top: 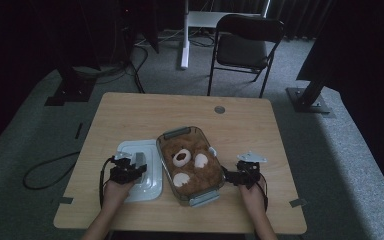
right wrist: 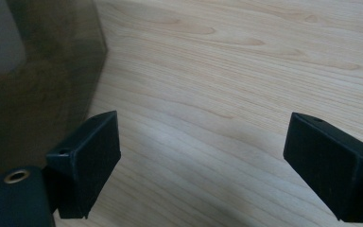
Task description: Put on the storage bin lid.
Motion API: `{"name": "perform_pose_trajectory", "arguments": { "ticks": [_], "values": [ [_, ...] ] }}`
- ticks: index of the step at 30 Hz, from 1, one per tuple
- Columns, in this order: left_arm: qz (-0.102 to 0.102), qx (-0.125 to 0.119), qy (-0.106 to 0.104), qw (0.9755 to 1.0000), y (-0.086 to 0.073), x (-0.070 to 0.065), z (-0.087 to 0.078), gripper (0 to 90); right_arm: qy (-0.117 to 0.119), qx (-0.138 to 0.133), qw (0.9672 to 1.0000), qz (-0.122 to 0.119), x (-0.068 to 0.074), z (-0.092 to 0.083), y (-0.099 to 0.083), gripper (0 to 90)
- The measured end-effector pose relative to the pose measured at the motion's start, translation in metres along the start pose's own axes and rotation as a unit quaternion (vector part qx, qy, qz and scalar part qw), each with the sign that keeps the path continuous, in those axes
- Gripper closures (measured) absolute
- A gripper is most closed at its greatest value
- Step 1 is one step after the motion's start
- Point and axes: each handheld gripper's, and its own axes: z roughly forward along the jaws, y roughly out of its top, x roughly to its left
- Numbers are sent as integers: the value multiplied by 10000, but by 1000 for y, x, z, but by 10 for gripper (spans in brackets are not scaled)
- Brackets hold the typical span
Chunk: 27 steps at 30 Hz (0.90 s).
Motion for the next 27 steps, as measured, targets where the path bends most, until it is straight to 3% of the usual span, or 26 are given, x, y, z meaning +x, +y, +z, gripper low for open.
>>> {"name": "perform_pose_trajectory", "arguments": {
  "ticks": [4, 7, 12, 13, 15, 20, 23, 27],
  "values": [
    [-5, -140, -9, 9999, 2, 3, -10, 712, 17, 8, 9998, -177, 7, 2, 0, 110],
    [49, -229, 12, 9997, 4, 5, -20, 722, 261, 1, 9995, -152, 12, 5, -2, 126],
    [10, -371, -97, 9993, 8, 9, -37, 724, 379, -28, 9992, -145, 14, 6, -3, 131],
    [-16, -509, -145, 9986, 12, 11, -50, 725, 596, -2, 9982, -92, 15, 7, -4, 130],
    [-72, -615, -117, 9980, 15, 13, -61, 726, 768, 41, 9970, -50, 18, 10, -4, 127],
    [-195, -849, -352, 9956, 21, 16, -80, 727, 826, -1, 9963, -224, 34, 13, 1, 128],
    [-59, -1002, -357, 9943, 25, 11, -92, 727, 806, 3, 9961, -353, 44, 15, 2, 127],
    [116, -1215, -434, 9916, 33, 5, -109, 729, 840, 35, 9958, -355, 53, 17, 2, 128]
  ]
}}
